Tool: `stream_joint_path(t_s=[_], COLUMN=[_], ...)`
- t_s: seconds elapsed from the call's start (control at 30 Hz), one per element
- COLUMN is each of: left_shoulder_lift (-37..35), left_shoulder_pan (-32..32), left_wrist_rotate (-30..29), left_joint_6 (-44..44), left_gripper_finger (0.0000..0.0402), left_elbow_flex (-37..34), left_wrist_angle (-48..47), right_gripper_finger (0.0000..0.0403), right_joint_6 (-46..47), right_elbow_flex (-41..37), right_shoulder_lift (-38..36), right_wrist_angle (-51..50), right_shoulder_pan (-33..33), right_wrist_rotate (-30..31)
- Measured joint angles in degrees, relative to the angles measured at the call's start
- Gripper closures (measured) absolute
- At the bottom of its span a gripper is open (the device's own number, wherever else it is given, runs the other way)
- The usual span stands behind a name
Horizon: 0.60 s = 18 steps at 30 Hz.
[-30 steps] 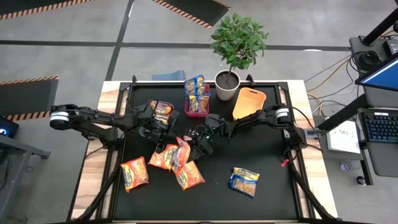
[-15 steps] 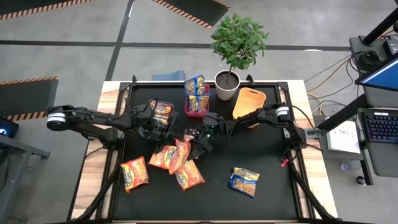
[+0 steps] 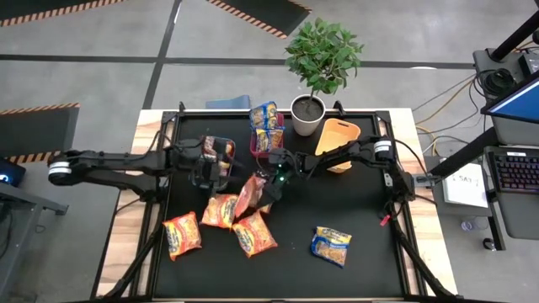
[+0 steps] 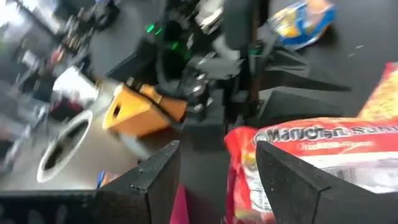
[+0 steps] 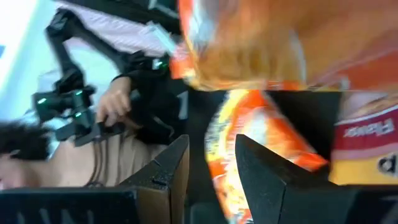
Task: Sort Maruchan noodles
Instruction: Put the orange noodle pack into the yellow bin
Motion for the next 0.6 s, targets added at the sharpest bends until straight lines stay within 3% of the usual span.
stream_joint_path(t_s=[0.17,0.3,0.6], left_shoulder_lift=[-3.2,-3.3,-1.0], left_shoulder_pan=[0.0,-0.1,-0.1], left_wrist_rotate=[-2.2,0.4,0.2], left_joint_6=[-9.8,-19.9,-52.3], left_gripper_finger=[0.0210,0.0210,0.0210], left_elbow_flex=[0.0,0.0,0.0], left_wrist_angle=[-2.4,-2.6,-4.7], right_gripper_finger=[0.0284,0.0284,0.0284], right_joint_6=[-1.8,-2.8,-16.0], right_elbow_flex=[0.0,0.0,0.0], right_shoulder_lift=[-0.1,-0.6,-5.0], right_wrist_angle=[-2.8,-3.6,-5.9], right_shoulder_pan=[-0.7,-0.7,0.8], right_wrist_rotate=[0.7,0.8,3.3])
